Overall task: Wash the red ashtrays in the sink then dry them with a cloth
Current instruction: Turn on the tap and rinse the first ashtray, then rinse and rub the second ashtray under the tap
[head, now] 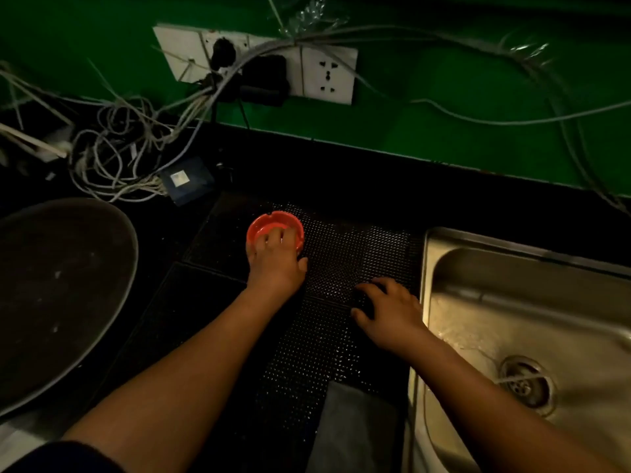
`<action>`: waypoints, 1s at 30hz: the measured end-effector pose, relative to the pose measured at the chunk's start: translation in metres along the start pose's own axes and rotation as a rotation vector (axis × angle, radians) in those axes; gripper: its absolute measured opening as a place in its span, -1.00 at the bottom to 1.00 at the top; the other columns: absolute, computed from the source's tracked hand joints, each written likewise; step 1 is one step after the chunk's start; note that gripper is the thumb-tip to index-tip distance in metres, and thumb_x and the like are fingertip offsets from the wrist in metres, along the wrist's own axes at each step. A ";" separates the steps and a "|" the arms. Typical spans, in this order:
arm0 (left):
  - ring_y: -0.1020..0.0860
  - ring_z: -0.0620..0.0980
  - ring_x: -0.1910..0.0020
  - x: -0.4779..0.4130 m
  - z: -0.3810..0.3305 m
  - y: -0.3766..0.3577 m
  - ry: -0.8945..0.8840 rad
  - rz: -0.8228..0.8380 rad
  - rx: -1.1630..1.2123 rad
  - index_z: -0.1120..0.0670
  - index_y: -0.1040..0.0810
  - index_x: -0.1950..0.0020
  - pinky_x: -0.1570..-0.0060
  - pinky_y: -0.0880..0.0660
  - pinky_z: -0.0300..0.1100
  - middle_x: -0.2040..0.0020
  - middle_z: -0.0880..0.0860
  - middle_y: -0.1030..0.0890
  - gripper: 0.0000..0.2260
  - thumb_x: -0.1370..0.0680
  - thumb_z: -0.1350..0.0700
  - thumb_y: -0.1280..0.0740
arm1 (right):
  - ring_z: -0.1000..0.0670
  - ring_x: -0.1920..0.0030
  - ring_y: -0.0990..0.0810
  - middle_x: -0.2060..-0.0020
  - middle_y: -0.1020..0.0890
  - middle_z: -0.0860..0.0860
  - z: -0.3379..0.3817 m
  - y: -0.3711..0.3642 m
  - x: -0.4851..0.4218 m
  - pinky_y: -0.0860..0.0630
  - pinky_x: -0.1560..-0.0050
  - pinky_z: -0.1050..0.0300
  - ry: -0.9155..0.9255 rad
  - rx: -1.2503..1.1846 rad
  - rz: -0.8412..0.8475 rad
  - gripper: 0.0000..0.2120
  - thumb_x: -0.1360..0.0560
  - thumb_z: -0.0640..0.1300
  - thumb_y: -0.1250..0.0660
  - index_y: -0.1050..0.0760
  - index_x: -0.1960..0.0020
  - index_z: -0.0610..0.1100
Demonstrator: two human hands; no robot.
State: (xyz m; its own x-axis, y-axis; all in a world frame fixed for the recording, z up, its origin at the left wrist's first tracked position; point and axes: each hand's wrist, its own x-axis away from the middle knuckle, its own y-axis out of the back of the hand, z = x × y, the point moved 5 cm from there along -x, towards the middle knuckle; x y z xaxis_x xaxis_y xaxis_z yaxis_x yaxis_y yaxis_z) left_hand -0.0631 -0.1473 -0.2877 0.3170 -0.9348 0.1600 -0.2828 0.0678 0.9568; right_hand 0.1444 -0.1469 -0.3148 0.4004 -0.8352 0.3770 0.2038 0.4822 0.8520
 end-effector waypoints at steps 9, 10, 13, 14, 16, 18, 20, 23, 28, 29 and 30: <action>-0.52 0.13 -0.12 -0.020 -0.151 0.103 -0.453 -0.093 0.220 0.05 -0.57 -0.10 -0.15 -0.46 -0.03 -0.13 0.12 -0.53 -0.72 -0.52 -0.09 -0.29 | -0.02 -0.16 -0.57 -0.13 -0.63 -0.03 -0.022 0.187 -0.001 -0.40 -0.14 0.21 0.063 -0.318 -0.399 -0.73 -0.53 -0.08 -0.33 -0.57 -0.20 -0.11; -0.51 0.13 -0.12 -0.020 -0.170 0.120 -0.501 -0.131 0.232 0.05 -0.56 -0.11 -0.16 -0.45 -0.02 -0.12 0.12 -0.53 -0.72 -0.52 -0.09 -0.29 | -0.02 -0.15 -0.57 -0.12 -0.63 -0.02 -0.025 0.212 0.003 -0.38 -0.11 0.24 0.066 -0.310 -0.465 -0.74 -0.53 -0.09 -0.33 -0.57 -0.20 -0.11; -0.47 0.11 -0.19 -0.020 -0.222 0.165 -0.623 -0.226 0.253 0.05 -0.51 -0.21 -0.20 -0.43 0.02 -0.20 0.10 -0.51 -0.69 -0.53 -0.07 -0.27 | -0.04 -0.14 -0.56 -0.12 -0.62 -0.04 -0.029 0.280 0.021 -0.36 -0.08 0.24 0.081 -0.255 -0.657 -0.76 -0.53 -0.09 -0.32 -0.58 -0.17 -0.10; -0.46 0.10 -0.21 -0.021 -0.237 0.179 -0.659 -0.264 0.259 0.05 -0.50 -0.22 -0.21 -0.42 0.03 -0.22 0.09 -0.50 -0.69 -0.54 -0.06 -0.27 | -0.04 -0.13 -0.56 -0.12 -0.61 -0.05 -0.031 0.301 0.026 -0.36 -0.08 0.23 0.086 -0.242 -0.718 -0.77 -0.53 -0.09 -0.31 -0.58 -0.16 -0.10; -0.44 0.13 -0.21 -0.026 -0.264 0.205 -0.712 -0.360 0.285 0.04 -0.48 -0.24 -0.23 -0.40 0.03 -0.22 0.09 -0.48 -0.69 -0.53 -0.04 -0.28 | 0.00 -0.08 -0.53 -0.10 -0.57 -0.04 -0.033 0.337 0.035 -0.33 -0.05 0.27 0.090 -0.217 -0.813 -0.78 -0.53 -0.09 -0.31 -0.57 -0.15 -0.08; -0.39 0.16 -0.23 -0.035 -0.281 0.227 -0.701 -0.458 0.320 0.03 -0.45 -0.27 -0.27 -0.34 0.00 -0.25 0.11 -0.42 -0.67 -0.52 -0.01 -0.30 | -0.01 -0.12 -0.49 -0.12 -0.52 -0.04 -0.034 0.363 0.038 -0.33 -0.12 0.25 0.106 -0.162 -0.886 -0.74 -0.52 -0.08 -0.31 -0.54 -0.19 -0.08; -0.31 0.19 -0.30 -0.050 -0.290 0.244 -0.631 -0.537 0.322 0.01 -0.40 -0.33 -0.33 -0.27 0.00 -0.33 0.14 -0.33 -0.61 -0.52 -0.01 -0.30 | -0.08 -0.26 -0.40 -0.23 -0.45 -0.05 -0.034 0.378 0.036 -0.32 -0.29 0.10 0.093 -0.075 -0.899 -0.65 -0.52 -0.05 -0.29 -0.47 -0.30 -0.06; -0.18 0.23 -0.42 -0.081 -0.293 0.254 -0.469 -0.538 0.284 -0.06 -0.29 -0.42 -0.43 -0.17 0.09 -0.46 0.17 -0.18 -0.52 -0.52 -0.07 -0.29 | -0.12 -0.40 -0.23 -0.38 -0.32 -0.05 -0.041 0.380 0.027 -0.27 -0.39 -0.08 0.017 0.030 -0.826 -0.49 -0.53 0.00 -0.26 -0.28 -0.45 -0.03; -0.20 0.26 -0.45 -0.109 -0.299 0.258 -0.366 -0.453 0.377 -0.01 -0.38 -0.26 -0.40 -0.24 0.14 -0.51 0.23 -0.06 -0.64 -0.52 -0.08 -0.33 | -0.11 -0.49 -0.08 -0.47 -0.21 -0.05 -0.052 0.371 0.019 -0.19 -0.46 -0.12 -0.022 0.080 -0.795 -0.37 -0.54 0.01 -0.26 -0.12 -0.53 -0.08; -0.27 0.26 -0.41 -0.109 -0.300 0.260 -0.353 -0.446 0.397 0.01 -0.38 -0.25 -0.37 -0.29 0.13 -0.50 0.23 -0.08 -0.63 -0.52 -0.07 -0.34 | -0.11 -0.49 -0.08 -0.47 -0.21 -0.05 -0.052 0.370 0.019 -0.19 -0.46 -0.11 -0.015 0.073 -0.796 -0.37 -0.54 0.01 -0.25 -0.12 -0.53 -0.08; -0.33 0.25 -0.36 -0.108 -0.301 0.262 -0.344 -0.443 0.417 0.04 -0.37 -0.27 -0.34 -0.33 0.10 -0.48 0.23 -0.12 -0.61 -0.52 -0.06 -0.36 | -0.11 -0.49 -0.09 -0.46 -0.22 -0.05 -0.052 0.371 0.020 -0.18 -0.45 -0.10 -0.006 0.068 -0.796 -0.37 -0.54 0.00 -0.25 -0.12 -0.53 -0.08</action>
State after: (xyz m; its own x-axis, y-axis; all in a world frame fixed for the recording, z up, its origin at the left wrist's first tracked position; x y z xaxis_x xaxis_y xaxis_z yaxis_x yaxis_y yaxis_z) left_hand 0.1005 0.0767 0.0185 0.1978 -0.9054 -0.3757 -0.5389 -0.4206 0.7299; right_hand 0.2745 0.0293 -0.0100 0.1527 -0.9232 -0.3526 0.3716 -0.2769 0.8861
